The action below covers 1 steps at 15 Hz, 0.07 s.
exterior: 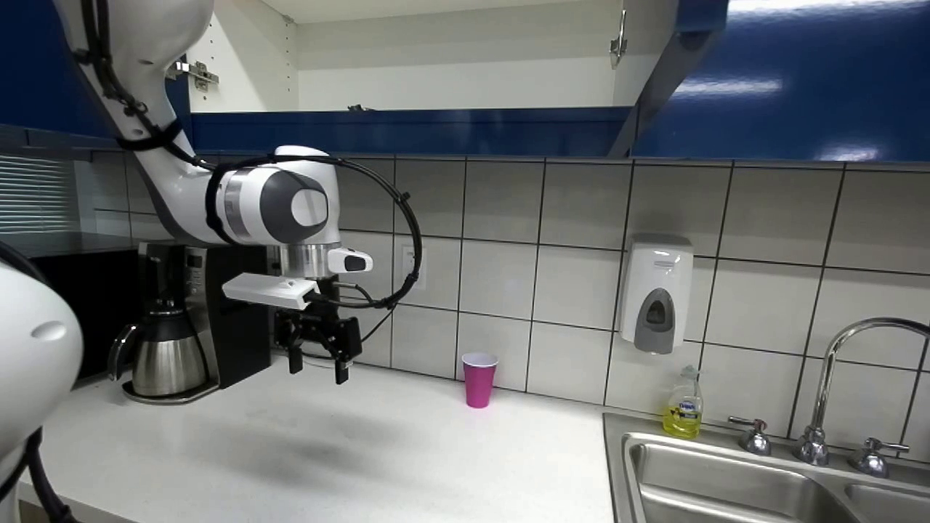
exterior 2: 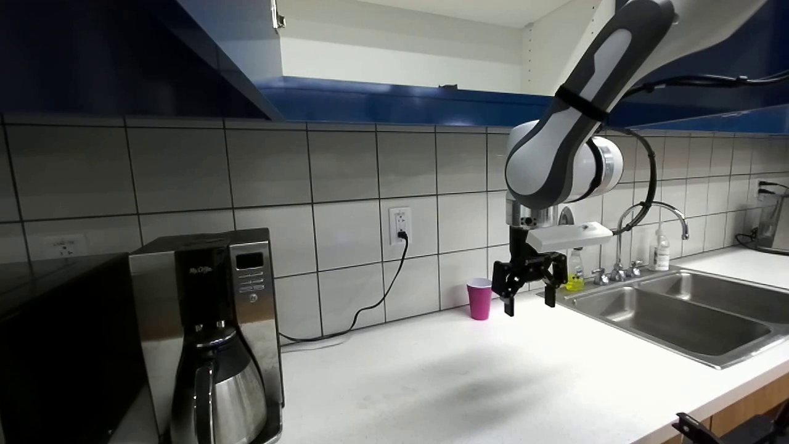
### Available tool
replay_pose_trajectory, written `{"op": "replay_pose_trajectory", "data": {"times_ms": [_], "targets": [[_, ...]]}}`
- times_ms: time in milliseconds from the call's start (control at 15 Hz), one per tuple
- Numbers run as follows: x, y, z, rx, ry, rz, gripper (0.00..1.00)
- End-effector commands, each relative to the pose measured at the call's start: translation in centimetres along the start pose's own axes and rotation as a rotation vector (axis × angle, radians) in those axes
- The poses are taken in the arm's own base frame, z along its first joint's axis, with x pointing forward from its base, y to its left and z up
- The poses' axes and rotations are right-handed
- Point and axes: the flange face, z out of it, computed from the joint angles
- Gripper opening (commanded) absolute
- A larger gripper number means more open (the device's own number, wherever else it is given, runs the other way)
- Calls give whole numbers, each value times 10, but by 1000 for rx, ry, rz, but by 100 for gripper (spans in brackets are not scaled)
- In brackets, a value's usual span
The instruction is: Put the chocolate bar inside the cabinet
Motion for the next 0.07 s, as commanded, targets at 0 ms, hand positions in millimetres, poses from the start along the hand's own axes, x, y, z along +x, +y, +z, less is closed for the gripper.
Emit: {"op": "replay_pose_trajectory", "data": {"times_ms": [0], "targets": [[0, 0, 0, 0, -1, 0, 100]]}}
